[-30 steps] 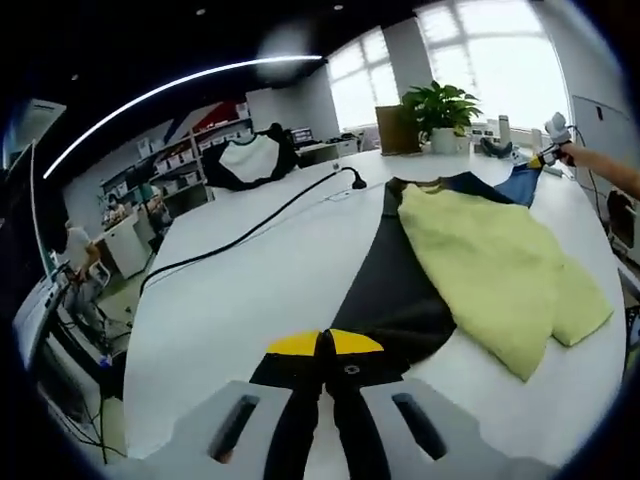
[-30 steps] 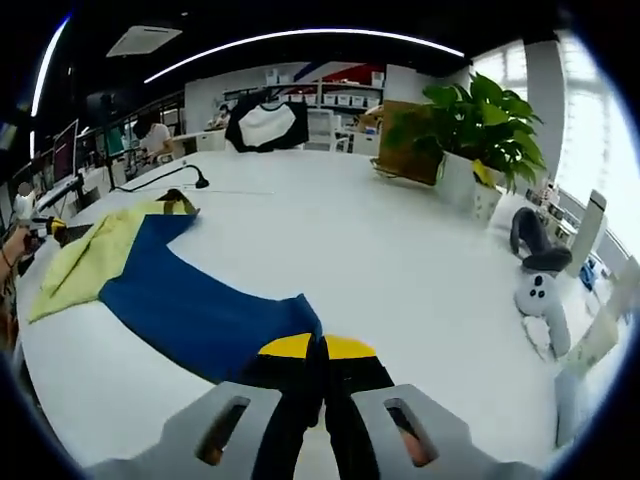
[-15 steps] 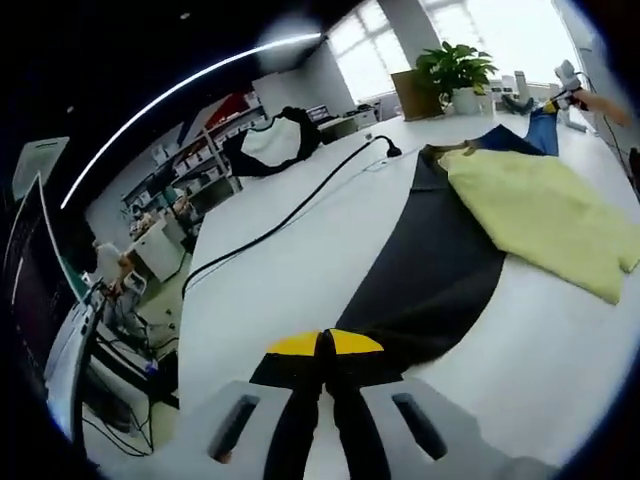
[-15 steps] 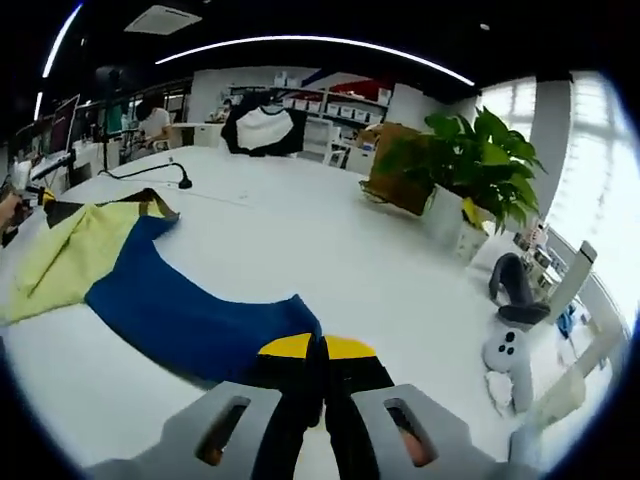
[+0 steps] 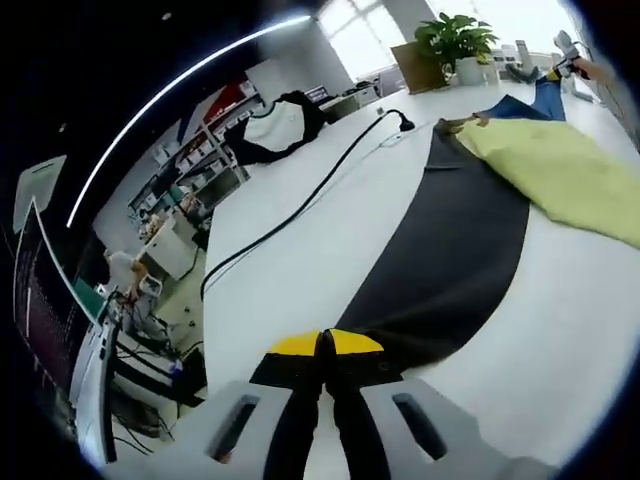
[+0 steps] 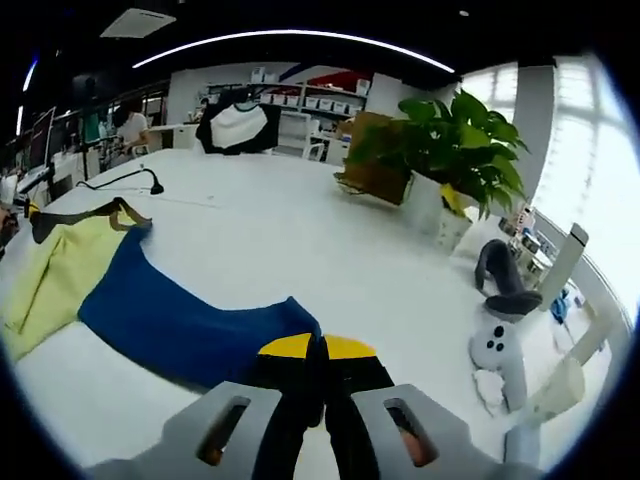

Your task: Fold the garment on the visible template until the final outline fits inside the template.

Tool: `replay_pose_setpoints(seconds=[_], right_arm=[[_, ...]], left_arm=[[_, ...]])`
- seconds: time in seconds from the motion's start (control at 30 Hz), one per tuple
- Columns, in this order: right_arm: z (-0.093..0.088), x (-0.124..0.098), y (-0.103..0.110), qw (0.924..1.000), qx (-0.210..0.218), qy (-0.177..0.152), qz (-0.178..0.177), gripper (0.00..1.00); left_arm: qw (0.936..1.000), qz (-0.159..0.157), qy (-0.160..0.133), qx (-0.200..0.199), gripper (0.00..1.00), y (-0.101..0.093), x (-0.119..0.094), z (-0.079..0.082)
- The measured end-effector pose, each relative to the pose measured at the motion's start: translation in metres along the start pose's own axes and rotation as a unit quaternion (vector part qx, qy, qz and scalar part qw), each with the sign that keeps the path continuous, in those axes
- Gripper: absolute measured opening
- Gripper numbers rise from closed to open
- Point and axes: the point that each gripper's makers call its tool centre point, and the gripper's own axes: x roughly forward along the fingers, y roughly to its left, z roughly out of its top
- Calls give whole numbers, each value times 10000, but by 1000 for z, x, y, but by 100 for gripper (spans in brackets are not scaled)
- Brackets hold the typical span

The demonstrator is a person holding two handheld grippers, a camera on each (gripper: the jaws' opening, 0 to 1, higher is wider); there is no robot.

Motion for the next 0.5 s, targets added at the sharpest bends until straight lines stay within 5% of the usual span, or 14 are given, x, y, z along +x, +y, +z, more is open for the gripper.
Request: replay_pose_setpoints(seconds=[0.5], right_arm=[[5, 11, -35, 9987, 508, -85, 11, 0]], left_arm=[[9989, 105, 450, 21, 1, 35, 18, -4]])
